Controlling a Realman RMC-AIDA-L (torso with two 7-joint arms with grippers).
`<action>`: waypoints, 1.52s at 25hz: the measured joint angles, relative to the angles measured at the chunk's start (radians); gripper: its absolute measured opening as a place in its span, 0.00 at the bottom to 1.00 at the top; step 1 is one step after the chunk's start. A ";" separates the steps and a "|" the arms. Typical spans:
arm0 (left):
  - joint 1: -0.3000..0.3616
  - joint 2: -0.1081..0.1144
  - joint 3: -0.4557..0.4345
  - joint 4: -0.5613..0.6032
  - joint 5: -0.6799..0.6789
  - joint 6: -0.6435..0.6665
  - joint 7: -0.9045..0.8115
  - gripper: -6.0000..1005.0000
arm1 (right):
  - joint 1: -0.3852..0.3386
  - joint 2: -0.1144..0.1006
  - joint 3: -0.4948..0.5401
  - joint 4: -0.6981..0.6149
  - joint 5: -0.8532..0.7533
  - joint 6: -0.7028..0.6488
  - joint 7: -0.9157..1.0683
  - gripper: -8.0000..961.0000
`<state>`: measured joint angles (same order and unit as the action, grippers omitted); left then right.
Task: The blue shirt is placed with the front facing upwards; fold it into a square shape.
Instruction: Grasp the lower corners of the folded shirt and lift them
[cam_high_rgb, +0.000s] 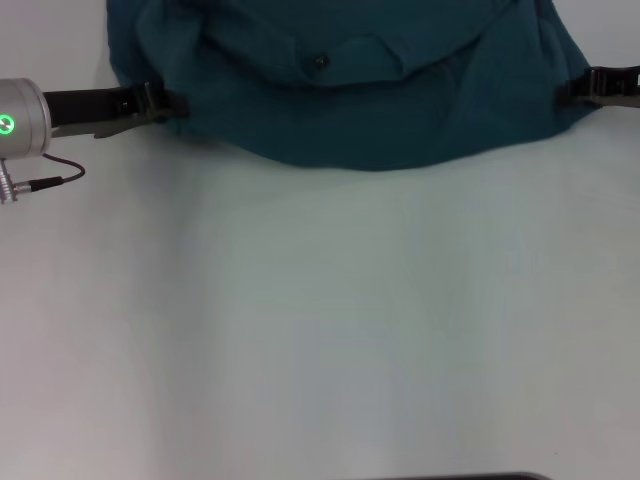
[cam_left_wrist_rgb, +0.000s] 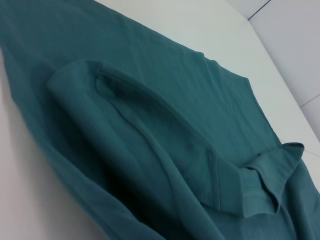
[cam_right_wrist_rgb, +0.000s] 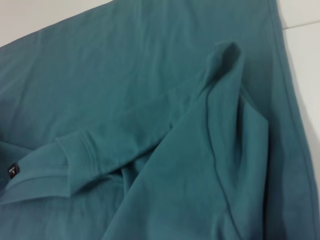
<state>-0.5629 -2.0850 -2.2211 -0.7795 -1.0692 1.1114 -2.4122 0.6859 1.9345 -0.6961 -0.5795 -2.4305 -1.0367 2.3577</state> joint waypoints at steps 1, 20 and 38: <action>0.000 0.000 0.000 0.000 0.000 0.000 -0.001 0.03 | 0.000 -0.001 0.000 -0.001 0.000 0.000 0.001 0.34; -0.040 0.106 0.012 -0.022 0.150 0.367 -0.001 0.03 | -0.017 -0.033 -0.002 -0.196 -0.156 -0.365 0.033 0.04; 0.033 0.034 0.006 -0.234 0.410 0.740 -0.039 0.03 | -0.155 0.136 -0.013 -0.546 -0.368 -0.891 0.054 0.04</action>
<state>-0.5300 -2.0511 -2.2152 -1.0134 -0.6597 1.8513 -2.4512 0.5309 2.0705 -0.7090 -1.1257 -2.7989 -1.9277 2.4113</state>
